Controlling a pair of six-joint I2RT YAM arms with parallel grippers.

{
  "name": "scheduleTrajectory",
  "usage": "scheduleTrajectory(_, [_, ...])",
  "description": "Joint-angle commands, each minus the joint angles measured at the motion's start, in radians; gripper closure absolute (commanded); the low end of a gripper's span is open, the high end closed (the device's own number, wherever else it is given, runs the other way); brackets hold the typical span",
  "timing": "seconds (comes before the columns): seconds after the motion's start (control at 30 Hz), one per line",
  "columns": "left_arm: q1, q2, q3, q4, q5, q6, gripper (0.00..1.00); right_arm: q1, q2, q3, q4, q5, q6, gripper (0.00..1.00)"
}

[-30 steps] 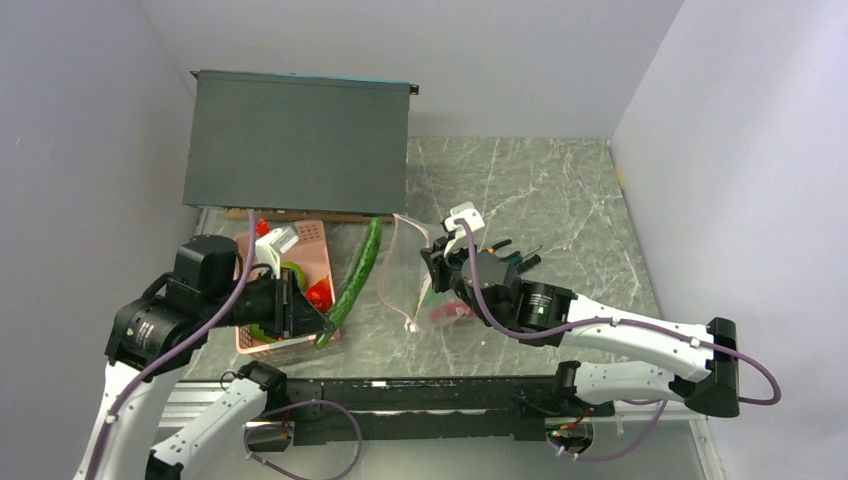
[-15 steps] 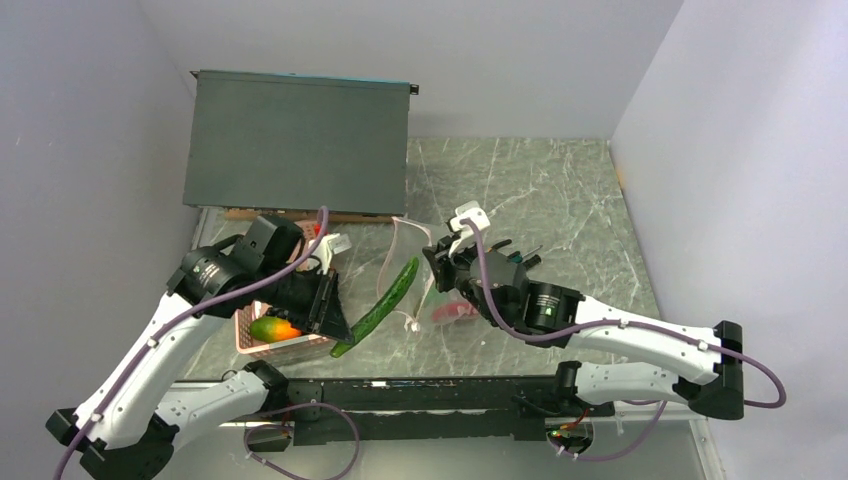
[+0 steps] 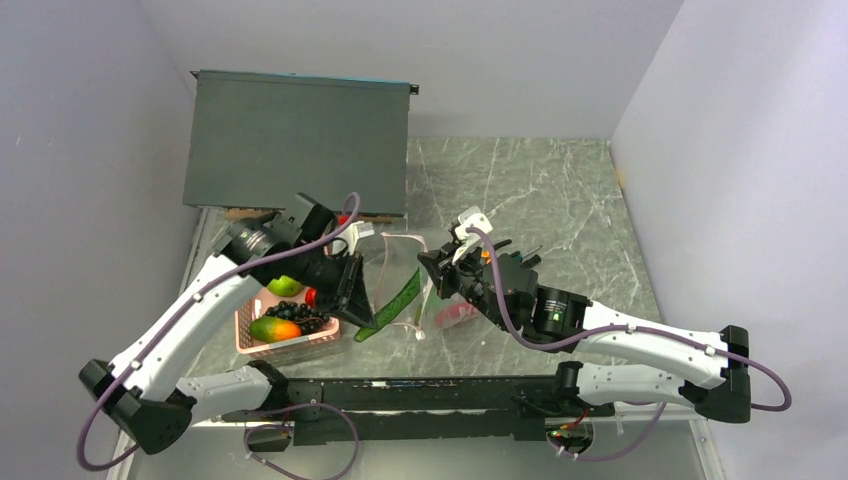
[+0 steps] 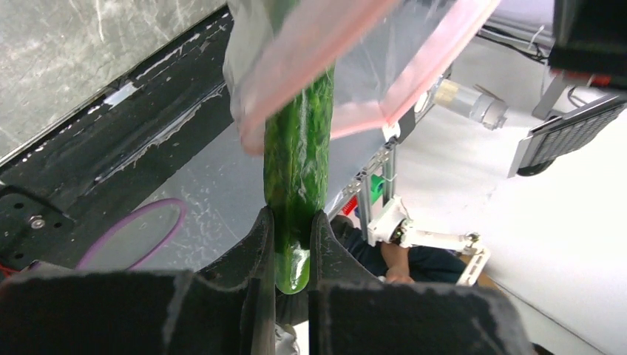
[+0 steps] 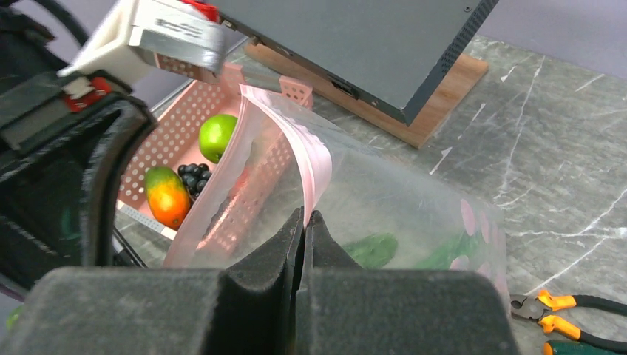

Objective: Place the food in the zip-top bag and seal the zipper
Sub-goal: Place the fake vegetable in the zipper food storage bag.

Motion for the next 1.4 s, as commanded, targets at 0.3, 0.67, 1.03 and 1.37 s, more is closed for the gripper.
scheduleTrajectory(0.3, [-0.002,0.177,0.148,0.105,0.056,-0.105,0.89,0.006,-0.013,-0.001,0.064,-0.023,-0.006,1.00])
scheduleTrajectory(0.67, [-0.002,0.255,0.158,0.168,0.088,-0.148,0.81,0.006,-0.013,0.000,0.065,0.001,-0.012,1.00])
scheduleTrajectory(1.03, [-0.005,0.146,0.039,0.313,0.072,-0.200,0.45,0.005,-0.010,-0.003,0.063,0.027,-0.006,1.00])
scheduleTrajectory(1.37, [0.002,-0.079,-0.068,0.450,-0.042,-0.239,0.42,0.007,-0.014,-0.020,0.070,0.057,-0.003,1.00])
